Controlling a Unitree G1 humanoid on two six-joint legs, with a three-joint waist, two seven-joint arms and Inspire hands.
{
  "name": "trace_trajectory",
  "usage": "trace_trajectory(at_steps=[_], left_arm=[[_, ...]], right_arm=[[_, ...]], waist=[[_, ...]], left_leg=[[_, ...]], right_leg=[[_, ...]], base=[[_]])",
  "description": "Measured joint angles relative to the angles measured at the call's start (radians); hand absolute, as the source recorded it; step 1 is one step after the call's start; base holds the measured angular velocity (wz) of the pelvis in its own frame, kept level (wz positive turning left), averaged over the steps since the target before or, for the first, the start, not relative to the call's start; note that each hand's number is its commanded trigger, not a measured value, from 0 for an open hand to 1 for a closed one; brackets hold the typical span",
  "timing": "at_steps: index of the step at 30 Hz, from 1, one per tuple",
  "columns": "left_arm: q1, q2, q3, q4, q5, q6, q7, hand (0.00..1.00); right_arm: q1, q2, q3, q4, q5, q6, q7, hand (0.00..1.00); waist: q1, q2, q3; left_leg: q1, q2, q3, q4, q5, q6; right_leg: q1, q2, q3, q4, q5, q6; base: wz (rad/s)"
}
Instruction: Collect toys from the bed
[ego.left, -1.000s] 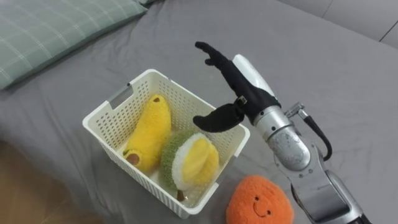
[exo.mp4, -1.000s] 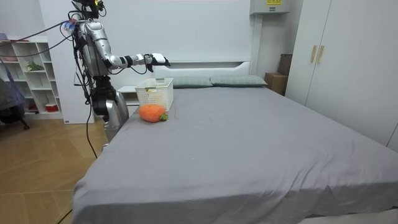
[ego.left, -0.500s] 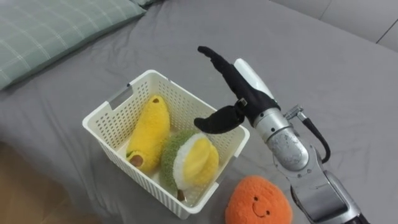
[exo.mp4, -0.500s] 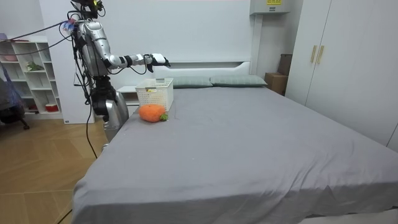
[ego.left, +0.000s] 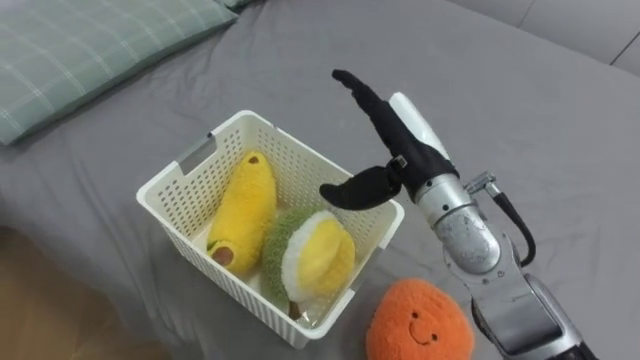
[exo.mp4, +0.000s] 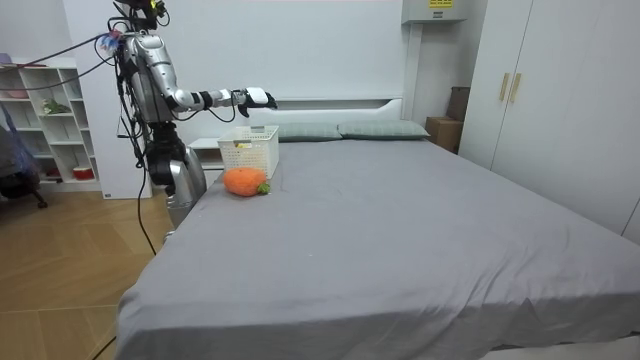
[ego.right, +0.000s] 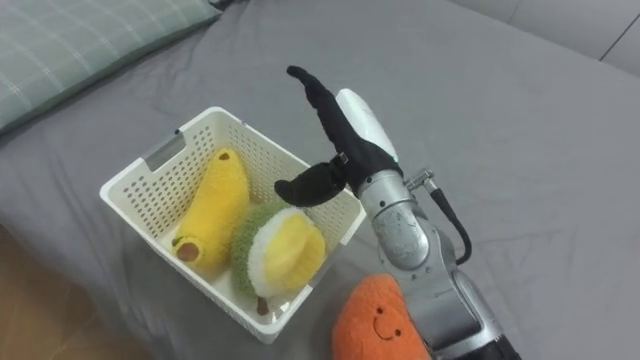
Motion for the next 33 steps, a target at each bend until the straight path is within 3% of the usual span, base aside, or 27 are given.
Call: trace_trajectory(at_steps=[5, 11, 15, 19, 27, 33], left_arm=[[0.002, 0.0, 0.002, 0.001, -0.008, 0.0, 0.0, 0.0], [0.008, -0.004, 0.001, 0.0, -0.02, 0.0, -0.001, 0.0], [0.019, -0.016, -0.001, 0.022, -0.074, -0.002, 0.0, 0.0], [0.035, -0.024, -0.001, 0.027, -0.088, -0.005, 0.003, 0.0], [0.06, -0.03, 0.011, 0.042, -0.09, -0.017, 0.038, 0.0], [0.049, -0.034, -0.001, 0.04, -0.093, -0.029, 0.041, 0.0]], right_arm=[[0.023, 0.0, -0.046, 0.0, 0.016, -0.003, -0.025, 0.0], [0.064, 0.0, -0.095, 0.0, 0.033, -0.004, -0.034, 0.0], [0.083, 0.0, -0.119, 0.066, 0.058, -0.015, -0.045, 0.0], [0.156, -0.001, -0.165, 0.088, 0.064, -0.014, -0.056, 0.0], [0.224, 0.006, -0.256, 0.165, 0.07, -0.026, -0.089, 0.0], [0.253, 0.006, -0.28, 0.192, 0.13, -0.04, -0.094, 0.0]], waist=[[-0.018, 0.008, -0.0039], [-0.055, 0.015, -0.0151], [-0.093, 0.019, -0.0144], [-0.118, 0.01, -0.0167], [-0.174, 0.01, -0.0119], [-0.193, 0.016, -0.0107]], left_leg=[[0.01, -0.001, 0.01, -0.003, 0.002, 0.003], [0.013, -0.001, 0.018, -0.011, 0.002, 0.004], [0.022, -0.001, 0.026, -0.012, 0.003, 0.005], [0.027, 0.0, 0.032, -0.013, 0.002, 0.006], [0.043, 0.002, 0.054, -0.018, -0.003, 0.009], [0.037, 0.004, 0.067, -0.019, -0.004, 0.009]], right_leg=[[0.003, -0.004, 0.0, 0.0, -0.002, 0.002], [0.003, -0.005, 0.005, 0.0, -0.003, 0.004], [0.009, -0.005, 0.018, 0.001, -0.003, 0.006], [0.008, -0.005, 0.029, 0.004, -0.004, 0.007], [0.015, -0.007, 0.04, 0.004, -0.004, 0.008], [0.008, -0.005, 0.054, 0.005, -0.003, 0.009]], base=[[-0.05], [-0.03], [-0.06], [-0.06], [-0.08], [-0.06]])
